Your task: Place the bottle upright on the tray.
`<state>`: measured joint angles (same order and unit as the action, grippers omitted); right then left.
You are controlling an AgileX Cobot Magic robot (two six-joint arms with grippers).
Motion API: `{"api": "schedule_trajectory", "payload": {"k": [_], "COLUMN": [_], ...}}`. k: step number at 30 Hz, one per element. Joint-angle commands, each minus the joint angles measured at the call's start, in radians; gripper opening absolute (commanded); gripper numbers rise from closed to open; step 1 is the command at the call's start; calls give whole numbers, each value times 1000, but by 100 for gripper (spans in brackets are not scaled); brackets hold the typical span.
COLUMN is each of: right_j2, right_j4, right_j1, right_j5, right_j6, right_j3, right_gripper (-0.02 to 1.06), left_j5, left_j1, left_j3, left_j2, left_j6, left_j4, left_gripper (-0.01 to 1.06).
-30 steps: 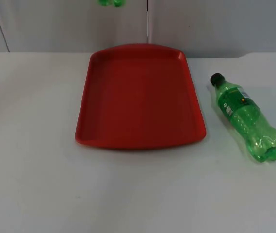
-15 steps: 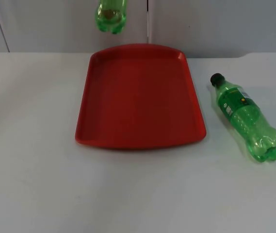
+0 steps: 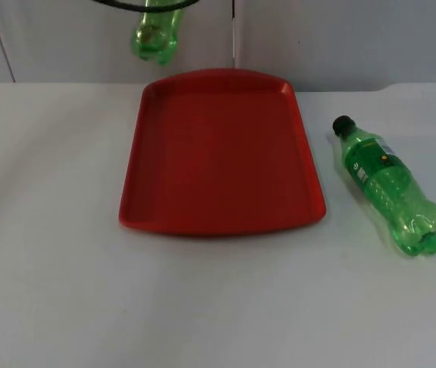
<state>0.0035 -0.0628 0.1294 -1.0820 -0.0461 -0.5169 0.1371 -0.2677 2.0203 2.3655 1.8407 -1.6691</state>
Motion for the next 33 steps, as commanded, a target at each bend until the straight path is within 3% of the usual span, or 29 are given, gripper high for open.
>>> {"api": "schedule_trajectory", "payload": {"k": [1, 3, 4, 8, 9, 11, 13, 14, 18, 19, 20, 23, 24, 28, 33], "right_j2": [-3, -3, -3, -3, -3, -3, -3, -3, -3, -3, -3, -3, -3, -3, -3], "right_j4": [-5, -5, -5, -5, -5, -5, -5, -5, -5, -5, -5, -5, -5, -5, -5], "right_j1": [-7, -7, -7, -7, -7, -7, -7, -7, -7, -7, -7, -7, -7, -7, -7], "right_j5": [3, 3, 3, 3, 3, 3, 3, 3, 3, 3, 3, 3, 3, 3, 3], "right_j6": [10, 10, 10, 10, 10, 10, 10, 10, 12, 12, 12, 12, 12, 12, 16], "right_j3": [2, 2, 2, 2, 2, 2, 2, 2, 2, 2, 2, 2, 2, 2, 2], "right_gripper": [105, 105, 105, 105, 105, 105, 105, 105, 105, 105, 105, 105, 105, 105, 105], "left_j5": [-122, -338, -338, -402, -402, -483, -585, -585, -709, -709, -734, -755, -771, -858, -908], "left_j1": [-40, -94, -94, -111, -111, -125, -152, -152, -183, -183, -188, -188, -186, -184, -184], "left_j3": [8, 10, 10, 10, 10, 8, -14, -14, -81, -81, -103, -151, -163, -205, -212], "left_j2": [-25, -27, -27, -25, -25, -25, -23, -23, -19, -19, -12, 33, 45, 82, 131], "left_j6": [2, -71, -71, -485, -485, -677, -850, -850, -1143, -1143, -1228, -1477, -1524, -1646, -1665], "left_j4": [14, -3, -3, 140, 140, 261, 490, 490, 757, 757, 822, 1162, 1249, 1342, 1403], "left_gripper": [0, 0, 0, 0, 0, 0, 0, 0, 0, 0, 0, 0, 0, 0, 0]}}
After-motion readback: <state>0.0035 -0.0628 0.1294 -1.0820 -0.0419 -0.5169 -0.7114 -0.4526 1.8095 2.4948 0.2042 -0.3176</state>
